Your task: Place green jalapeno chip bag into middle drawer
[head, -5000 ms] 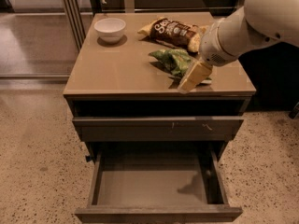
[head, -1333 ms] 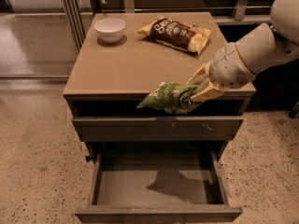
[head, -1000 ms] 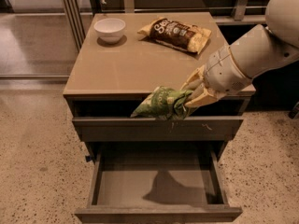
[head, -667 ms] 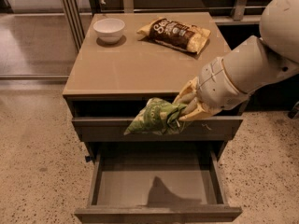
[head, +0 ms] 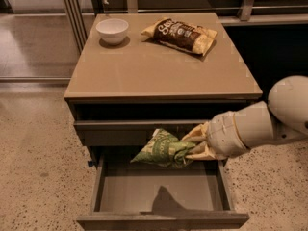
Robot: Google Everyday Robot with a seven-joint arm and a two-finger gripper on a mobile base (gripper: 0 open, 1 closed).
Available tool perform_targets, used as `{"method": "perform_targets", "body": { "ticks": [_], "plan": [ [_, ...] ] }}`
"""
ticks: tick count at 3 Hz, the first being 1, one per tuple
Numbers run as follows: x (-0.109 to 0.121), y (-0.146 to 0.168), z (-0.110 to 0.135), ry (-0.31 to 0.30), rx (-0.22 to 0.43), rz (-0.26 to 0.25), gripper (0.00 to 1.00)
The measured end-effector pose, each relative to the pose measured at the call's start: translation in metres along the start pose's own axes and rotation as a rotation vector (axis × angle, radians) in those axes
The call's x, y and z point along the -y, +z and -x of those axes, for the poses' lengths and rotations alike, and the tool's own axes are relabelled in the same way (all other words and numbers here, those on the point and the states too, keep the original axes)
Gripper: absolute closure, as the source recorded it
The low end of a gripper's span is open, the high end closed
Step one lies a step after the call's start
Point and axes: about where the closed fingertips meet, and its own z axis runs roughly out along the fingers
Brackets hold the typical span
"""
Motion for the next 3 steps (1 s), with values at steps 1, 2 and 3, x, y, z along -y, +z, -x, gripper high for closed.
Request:
{"method": "perform_targets", "body": {
  "ticks": [1, 2, 3],
  "plan": [
    [-0.004, 0.019, -0.02, 0.028, 0.052, 0.021, 1.0],
    [-0.006, 0.021, -0.021, 0.023, 0.046, 0.019, 1.0],
    [-0.014, 0.04, -0.041, 0.021, 0.068, -0.024, 1.0]
  ]
}}
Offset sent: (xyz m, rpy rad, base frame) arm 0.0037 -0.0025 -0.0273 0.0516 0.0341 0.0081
